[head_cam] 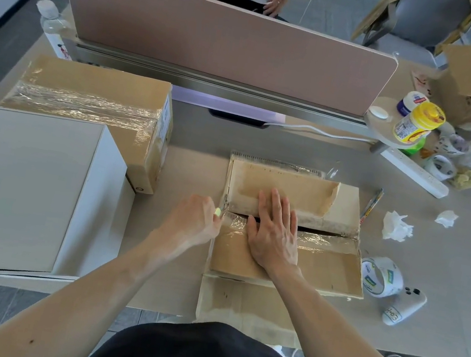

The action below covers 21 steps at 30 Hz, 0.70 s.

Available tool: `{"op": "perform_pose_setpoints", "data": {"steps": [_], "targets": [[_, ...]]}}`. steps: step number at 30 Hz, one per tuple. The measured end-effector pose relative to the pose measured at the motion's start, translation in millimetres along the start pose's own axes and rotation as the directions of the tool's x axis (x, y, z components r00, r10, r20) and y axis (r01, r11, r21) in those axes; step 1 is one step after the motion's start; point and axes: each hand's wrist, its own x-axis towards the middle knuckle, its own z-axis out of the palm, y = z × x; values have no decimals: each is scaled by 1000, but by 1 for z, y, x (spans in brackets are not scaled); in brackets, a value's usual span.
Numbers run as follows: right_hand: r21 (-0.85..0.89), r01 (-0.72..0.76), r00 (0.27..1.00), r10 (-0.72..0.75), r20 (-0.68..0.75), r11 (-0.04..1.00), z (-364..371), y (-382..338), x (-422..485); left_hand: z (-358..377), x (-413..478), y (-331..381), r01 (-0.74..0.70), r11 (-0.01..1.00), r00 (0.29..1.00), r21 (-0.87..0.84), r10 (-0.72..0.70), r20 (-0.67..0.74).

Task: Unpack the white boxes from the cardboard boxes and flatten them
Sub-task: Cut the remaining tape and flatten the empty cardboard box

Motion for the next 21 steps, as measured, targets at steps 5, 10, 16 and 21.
{"op": "perform_pose_setpoints", "data": {"steps": [5, 10, 16, 21], "targets": [[-6, -1, 1000, 1, 2, 1000, -1, -1, 0, 2, -8, -5, 17, 997, 1000, -74, -15, 18], [-12, 2, 1000, -2, 4, 1000, -1, -1, 0, 2, -21, -5, 0, 995, 999, -99, 4, 38], [-25, 5, 1000, -4, 18, 1000, -2, -1, 1, 12, -26, -19, -67, 969, 997, -236, 75, 25], [-18, -3, 1000, 4, 24, 1000, -5, -2, 1, 21, -37, -34, -63, 895, 997, -442, 75, 10]]}}
